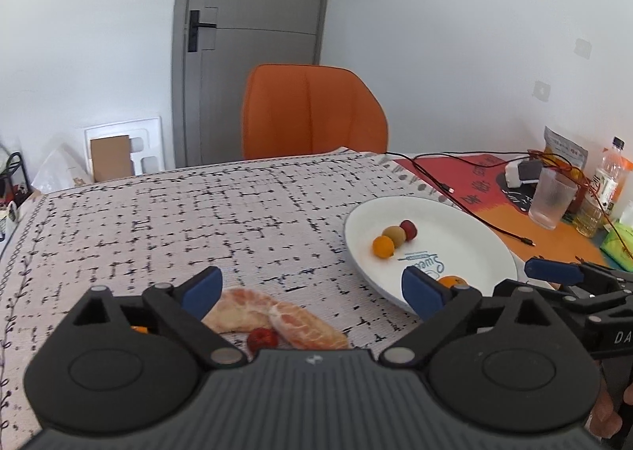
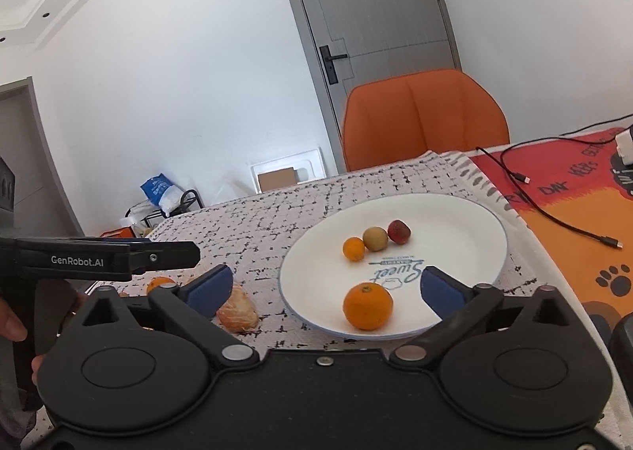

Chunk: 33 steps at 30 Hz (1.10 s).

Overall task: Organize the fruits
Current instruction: 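Withdraw both open tools from the plate toward the remaining fruits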

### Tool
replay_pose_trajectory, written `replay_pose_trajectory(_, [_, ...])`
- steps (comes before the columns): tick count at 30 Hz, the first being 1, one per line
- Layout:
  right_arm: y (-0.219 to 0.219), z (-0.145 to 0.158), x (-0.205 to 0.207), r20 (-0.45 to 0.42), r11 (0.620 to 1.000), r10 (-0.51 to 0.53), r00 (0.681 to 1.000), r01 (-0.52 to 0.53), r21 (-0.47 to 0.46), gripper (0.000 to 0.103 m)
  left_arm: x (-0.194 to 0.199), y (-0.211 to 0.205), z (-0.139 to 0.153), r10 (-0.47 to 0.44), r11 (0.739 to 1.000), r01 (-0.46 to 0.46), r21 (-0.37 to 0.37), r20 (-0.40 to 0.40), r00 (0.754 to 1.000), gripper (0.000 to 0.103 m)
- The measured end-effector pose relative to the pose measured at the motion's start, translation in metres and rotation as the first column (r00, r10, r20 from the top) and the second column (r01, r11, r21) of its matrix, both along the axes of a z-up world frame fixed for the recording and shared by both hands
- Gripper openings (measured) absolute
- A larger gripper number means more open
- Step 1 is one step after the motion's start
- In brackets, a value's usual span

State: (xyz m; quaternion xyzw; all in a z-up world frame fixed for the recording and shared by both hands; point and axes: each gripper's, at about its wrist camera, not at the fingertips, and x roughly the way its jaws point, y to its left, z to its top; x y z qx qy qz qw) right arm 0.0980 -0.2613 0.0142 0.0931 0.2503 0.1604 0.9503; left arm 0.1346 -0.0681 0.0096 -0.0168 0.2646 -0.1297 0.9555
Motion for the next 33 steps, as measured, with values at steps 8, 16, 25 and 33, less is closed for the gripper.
replay_pose_trajectory(8, [0.017, 0.003, -0.001, 0.004, 0.998, 0.061, 0.998, -0.061, 0.001, 0.103, -0.013, 0.023, 0.008, 0.055, 0.998, -0.055, -0.021, 0.013, 0.998, 0.103])
replay_pose_trajectory(16, [0.035, 0.004, -0.001, 0.002, 0.994, 0.106, 0.994, -0.106, -0.002, 0.103, -0.023, 0.053, 0.013, 0.108, 0.993, -0.108, -0.042, 0.018, 0.994, 0.103])
replay_pose_trajectory(25, [0.054, 0.003, 0.002, 0.004, 0.986, 0.164, 0.986, -0.164, -0.007, 0.103, -0.034, 0.086, 0.015, 0.172, 0.984, -0.169, -0.062, 0.036, 0.984, 0.103])
replay_pose_trajectory(33, [0.073, 0.002, 0.005, -0.026, 0.976, 0.219, 0.975, -0.219, -0.017, 0.103, -0.043, 0.114, 0.012, 0.235, 0.969, -0.231, -0.084, 0.039, 0.971, 0.103])
